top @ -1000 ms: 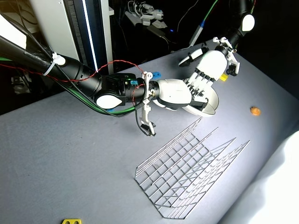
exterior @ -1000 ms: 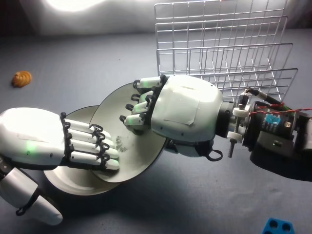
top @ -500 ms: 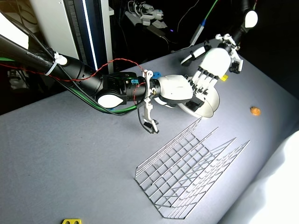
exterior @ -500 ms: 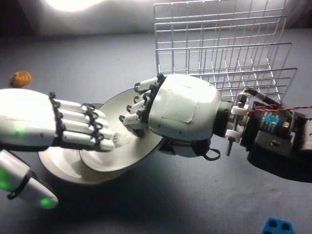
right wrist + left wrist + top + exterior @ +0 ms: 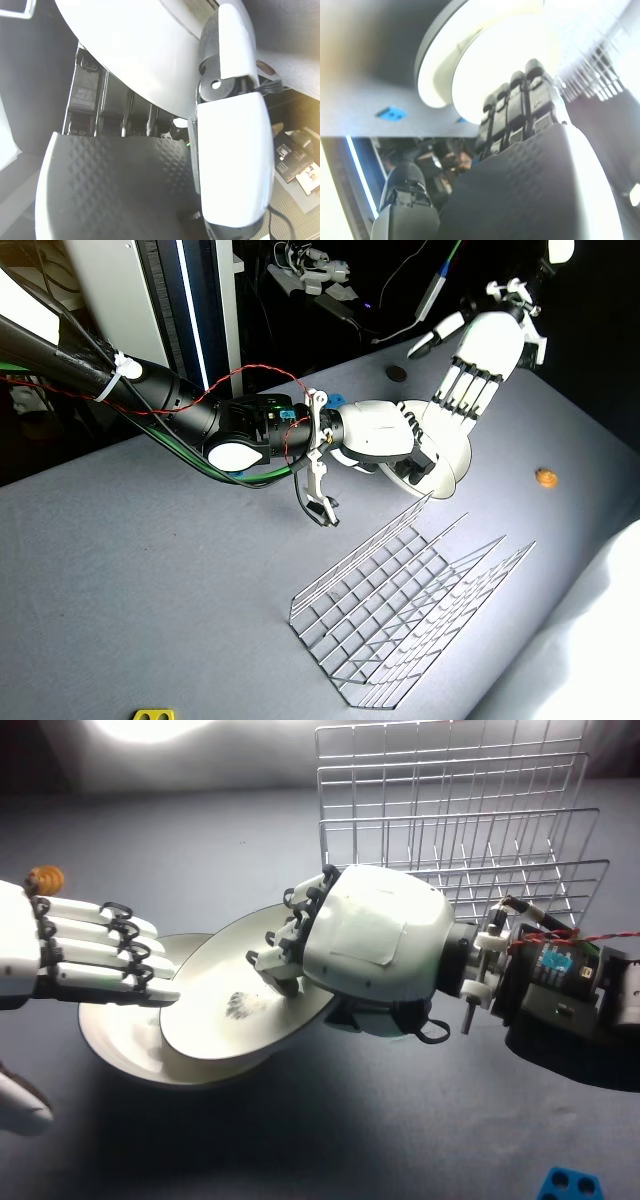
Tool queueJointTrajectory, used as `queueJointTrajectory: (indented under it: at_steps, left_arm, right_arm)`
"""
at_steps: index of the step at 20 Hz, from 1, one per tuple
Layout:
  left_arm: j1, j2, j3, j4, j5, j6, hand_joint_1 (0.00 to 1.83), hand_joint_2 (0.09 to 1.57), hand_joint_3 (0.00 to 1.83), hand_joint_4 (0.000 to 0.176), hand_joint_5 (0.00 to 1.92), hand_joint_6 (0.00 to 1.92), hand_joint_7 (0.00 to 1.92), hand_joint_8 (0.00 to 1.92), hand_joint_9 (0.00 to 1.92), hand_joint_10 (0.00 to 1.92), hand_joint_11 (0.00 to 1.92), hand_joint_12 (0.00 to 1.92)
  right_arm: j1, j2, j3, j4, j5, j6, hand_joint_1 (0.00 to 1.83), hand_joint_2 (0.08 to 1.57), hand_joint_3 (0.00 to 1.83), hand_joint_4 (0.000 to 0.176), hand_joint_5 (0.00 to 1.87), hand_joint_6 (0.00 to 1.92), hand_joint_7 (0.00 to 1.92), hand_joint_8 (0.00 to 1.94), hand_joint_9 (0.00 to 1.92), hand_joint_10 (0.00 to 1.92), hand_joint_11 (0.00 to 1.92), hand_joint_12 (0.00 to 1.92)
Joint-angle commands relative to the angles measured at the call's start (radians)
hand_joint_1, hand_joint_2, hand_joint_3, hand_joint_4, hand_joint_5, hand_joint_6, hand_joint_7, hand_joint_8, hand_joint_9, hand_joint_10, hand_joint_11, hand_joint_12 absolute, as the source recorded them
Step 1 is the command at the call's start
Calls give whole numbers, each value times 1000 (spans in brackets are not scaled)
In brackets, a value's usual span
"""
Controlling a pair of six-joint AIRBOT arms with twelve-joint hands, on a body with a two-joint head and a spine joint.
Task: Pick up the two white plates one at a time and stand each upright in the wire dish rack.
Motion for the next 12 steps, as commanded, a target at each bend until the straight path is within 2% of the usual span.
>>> queueJointTrajectory:
  at_steps: [1,2,3,4,5,6,7,9,10,12]
  left_arm:
    - [-16,19,-4,-69,-54,-12,0,1067,0,0,34,3,64,4,60,4,5,104]
    - [-17,29,-6,-69,-56,-19,0,1067,0,0,49,1,73,0,70,1,0,140]
    - [-22,43,-7,-69,-62,-30,0,1061,0,0,50,0,66,0,61,0,0,139]
    - [-24,54,-6,-69,-68,-37,0,1062,0,0,42,0,58,0,47,1,0,111]
    - [-26,62,-5,-69,-76,-43,0,1068,0,0,62,0,80,2,67,2,0,171]
    - [-27,71,-4,-69,-81,-48,0,1067,0,0,52,0,65,2,50,2,0,137]
    - [-28,79,-2,-69,-87,-51,0,1064,0,0,83,2,97,3,86,4,0,219]
    - [-28,93,4,-68,-94,-58,0,1060,0,0,42,0,46,2,42,1,0,144]
    - [-28,100,7,-69,-100,-64,0,1064,0,0,64,0,76,4,75,3,0,209]
    - [-30,109,10,-69,-109,-68,0,1053,0,0,52,6,79,1,70,0,0,140]
  right_arm:
    - [14,3,-7,5,84,1,1227,1100,1,17,981,1027,1060,827,1197,186,770,1112]
    - [17,5,-11,6,84,1,1231,1093,0,18,997,995,1081,803,1213,171,780,1108]
    - [21,9,-19,7,86,1,1354,1073,0,0,993,956,1111,693,1072,836,817,1082]
    - [25,14,-29,9,86,1,1374,1083,4,0,956,1017,1068,754,1008,1023,801,1102]
    - [28,18,-39,10,86,1,1379,1084,0,0,962,1003,1060,772,1005,1053,805,1124]
    - [32,23,-50,10,86,1,1380,1086,1,0,961,1000,1050,785,995,1077,790,1146]
    - [35,30,-63,10,87,1,1382,1080,0,0,976,987,1075,736,1004,1058,807,1132]
    - [41,41,-86,10,87,1,1388,1061,0,0,1004,939,1133,640,1046,990,853,1076]
    - [44,47,-101,10,87,1,1386,1063,2,0,1001,941,1122,664,1032,1009,843,1080]
    - [54,59,-123,10,87,0,1383,1077,0,0,979,952,1085,736,1008,1070,829,1143]
